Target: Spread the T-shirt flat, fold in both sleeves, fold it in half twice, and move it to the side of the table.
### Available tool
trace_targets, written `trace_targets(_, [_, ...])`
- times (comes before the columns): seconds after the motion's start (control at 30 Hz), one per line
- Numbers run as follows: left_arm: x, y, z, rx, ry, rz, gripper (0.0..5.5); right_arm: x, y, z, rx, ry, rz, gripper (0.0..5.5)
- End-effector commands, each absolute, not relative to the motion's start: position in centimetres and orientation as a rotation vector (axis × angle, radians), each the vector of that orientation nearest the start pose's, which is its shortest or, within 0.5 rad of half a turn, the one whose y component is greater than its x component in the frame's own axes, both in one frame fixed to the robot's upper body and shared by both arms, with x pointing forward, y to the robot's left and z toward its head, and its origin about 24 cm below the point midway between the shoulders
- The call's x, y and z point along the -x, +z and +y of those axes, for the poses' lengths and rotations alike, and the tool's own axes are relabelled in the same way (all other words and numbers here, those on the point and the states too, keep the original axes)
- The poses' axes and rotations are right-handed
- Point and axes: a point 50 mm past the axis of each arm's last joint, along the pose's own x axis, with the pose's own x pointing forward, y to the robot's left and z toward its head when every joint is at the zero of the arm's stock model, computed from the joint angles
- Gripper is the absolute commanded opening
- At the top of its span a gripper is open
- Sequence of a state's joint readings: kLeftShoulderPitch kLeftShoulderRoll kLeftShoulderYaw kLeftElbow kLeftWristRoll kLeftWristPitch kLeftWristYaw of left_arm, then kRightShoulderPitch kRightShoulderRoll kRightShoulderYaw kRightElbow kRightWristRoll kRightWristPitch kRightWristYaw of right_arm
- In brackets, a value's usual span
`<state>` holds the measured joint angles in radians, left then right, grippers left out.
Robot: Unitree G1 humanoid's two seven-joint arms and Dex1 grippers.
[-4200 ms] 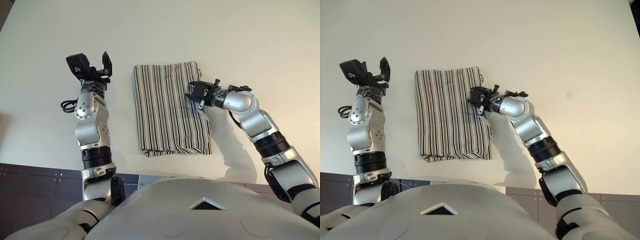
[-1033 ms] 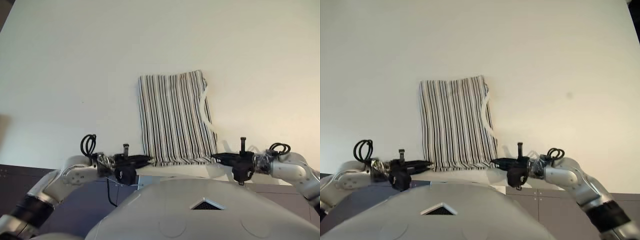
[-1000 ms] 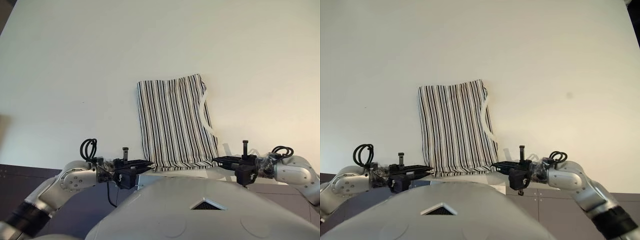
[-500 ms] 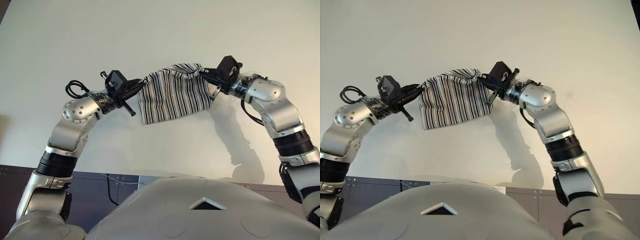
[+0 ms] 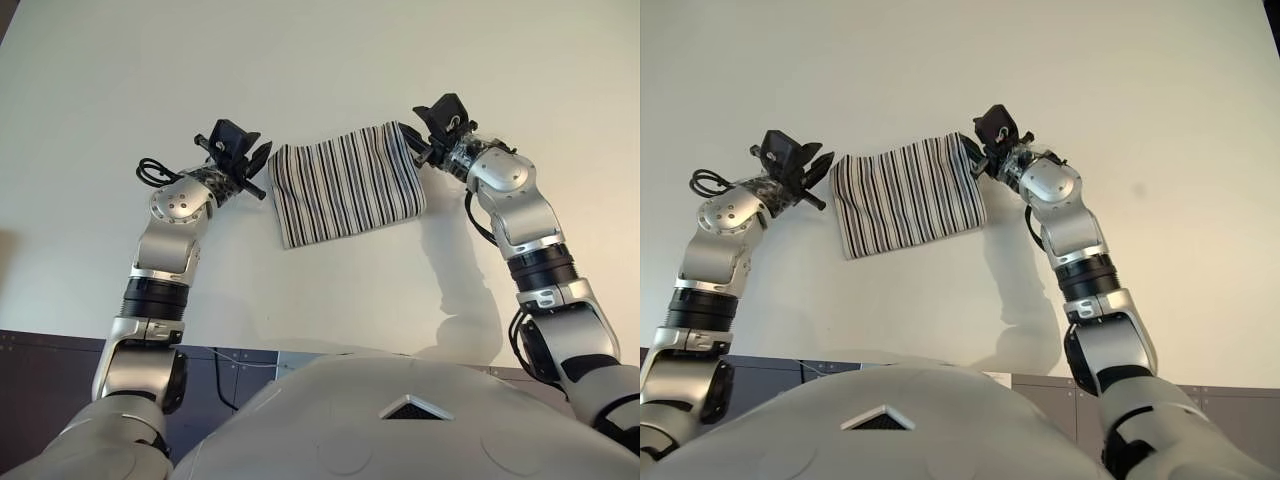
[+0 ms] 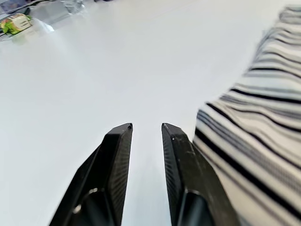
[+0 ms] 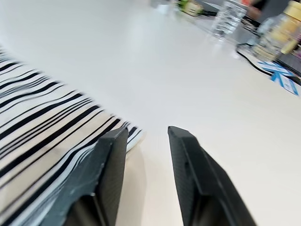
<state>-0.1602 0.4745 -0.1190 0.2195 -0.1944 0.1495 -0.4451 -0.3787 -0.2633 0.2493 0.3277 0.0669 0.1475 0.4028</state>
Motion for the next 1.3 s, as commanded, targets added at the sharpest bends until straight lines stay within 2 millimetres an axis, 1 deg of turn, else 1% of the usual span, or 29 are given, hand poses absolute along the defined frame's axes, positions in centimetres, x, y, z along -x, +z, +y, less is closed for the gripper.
trace_targets(0.03, [-28.3,2.4,21.7,-0.225,-0.374,0.312,1.14,-30.9,6.8,-10.0,0.057,0.721,0.144,1.61])
trace_targets(0.07, [-28.3,2.1,22.1,-0.227,-0.344,0.324,1.14,-30.4,6.9,-9.6,0.044,0.783,0.152,1.61])
trace_targets(0.1, [-28.3,1.9,22.5,-0.21,-0.294,0.329,1.14,-29.2,6.5,-9.1,0.07,0.892,0.172,1.61])
trace_targets(0.17, [-28.3,1.7,23.1,-0.135,-0.18,0.314,1.14,-27.1,4.8,-8.5,0.17,1.046,0.234,1.61])
trace_targets(0.2, [-28.1,1.5,23.1,-0.095,-0.127,0.302,1.14,-26.5,4.2,-8.2,0.203,1.083,0.254,1.61])
trace_targets(0.3, [-27.1,0.6,22.6,-0.006,-0.017,0.291,1.14,-26.0,3.2,-6.9,0.294,1.101,0.277,1.61])
trace_targets(0.37, [-26.7,0.1,22.3,0.062,0.054,0.294,1.14,-25.9,2.4,-5.4,0.323,1.056,0.277,1.61])
trace_targets(0.43, [-26.6,0.3,21.8,0.139,0.096,0.272,1.14,-26.0,2.8,-3.8,0.256,0.976,0.221,1.61])
trace_targets(0.5, [-26.5,0.7,21.2,0.172,0.087,0.25,1.14,-26.1,4.8,-2.8,0.222,0.903,0.111,1.61])
trace_targets(0.53, [-26.3,0.8,21.1,0.176,0.08,0.247,1.14,-26.2,5.6,-2.5,0.243,0.88,0.067,1.61])
trace_targets(0.57, [-26.1,0.8,21.1,0.178,0.074,0.249,1.14,-26.2,5.9,-2.2,0.261,0.862,0.06,1.61])
trace_targets(0.63, [-26.0,0.7,21.1,0.179,0.06,0.252,1.14,-26.6,3.8,-2.5,0.347,0.796,0.168,1.61])
trace_targets(0.67, [-26.1,0.8,20.9,0.179,0.051,0.253,1.14,-26.7,2.4,-3.2,0.378,0.759,0.232,1.61])
trace_targets(0.73, [-26.1,0.7,21.0,0.179,0.047,0.255,1.14,-26.3,-0.2,-5.0,0.367,0.7,0.381,1.61])
trace_targets(0.8, [-25.9,0.5,21.3,0.187,0.077,0.262,1.14,-25.5,-1.9,-5.7,0.321,0.709,0.5,1.61])
trace_targets(0.83, [-25.9,0.3,21.5,0.192,0.092,0.265,1.14,-25.4,-2.3,-5.8,0.271,0.715,0.55,1.61])
trace_targets(0.9, [-26.0,0.3,21.6,0.198,0.111,0.261,1.14,-26.2,-1.9,-5.9,0.232,0.696,0.568,1.61])
trace_targets(0.97, [-26.1,0.5,21.9,0.205,0.128,0.253,1.14,-28.2,-0.1,-7.4,0.126,0.508,0.52,1.61])
trace_targets(1.0, [-26.1,0.5,22.2,0.214,0.148,0.25,1.14,-29.4,0.7,-9.5,0.068,0.335,0.491,1.61])
trace_targets(1.03, [-25.9,0.4,22.8,0.229,0.195,0.245,1.14,-30.7,1.2,-12.3,0.008,0.126,0.473,1.61])
trace_targets(1.07, [-25.9,0.3,23.4,0.245,0.247,0.244,1.14,-31.3,1.4,-16.6,-0.034,-0.143,0.467,1.61])
trace_targets(1.1, [-25.5,0.0,24.3,0.262,0.327,0.24,1.14,-31.4,1.2,-21.7,-0.093,-0.451,0.478,1.61])
trace_targets(1.13, [-25.2,-0.2,25.2,0.278,0.413,0.238,1.14,-30.4,0.8,-26.0,-0.149,-0.724,0.506,1.61])
trace_targets(1.17, [-24.9,-0.4,25.7,0.294,0.484,0.236,1.14,-29.2,0.5,-29.0,-0.191,-0.923,0.529,1.61])
trace_targets(1.2, [-24.7,-0.4,26.1,0.291,0.536,0.228,1.14,-28.3,0.4,-30.9,-0.215,-1.049,0.54,1.61])
trace_targets(1.23, [-24.8,-0.4,26.2,0.29,0.566,0.221,1.14,-27.7,0.3,-31.8,-0.227,-1.113,0.543,1.61])
trace_targets(1.27, [-25.0,-0.3,26.2,0.291,0.592,0.211,1.14,-27.6,0.4,-32.2,-0.233,-1.151,0.536,1.61])
trace_targets(1.3, [-25.2,-0.2,26.0,0.293,0.605,0.198,1.14,-27.8,0.4,-32.2,-0.25,-1.159,0.527,1.61])
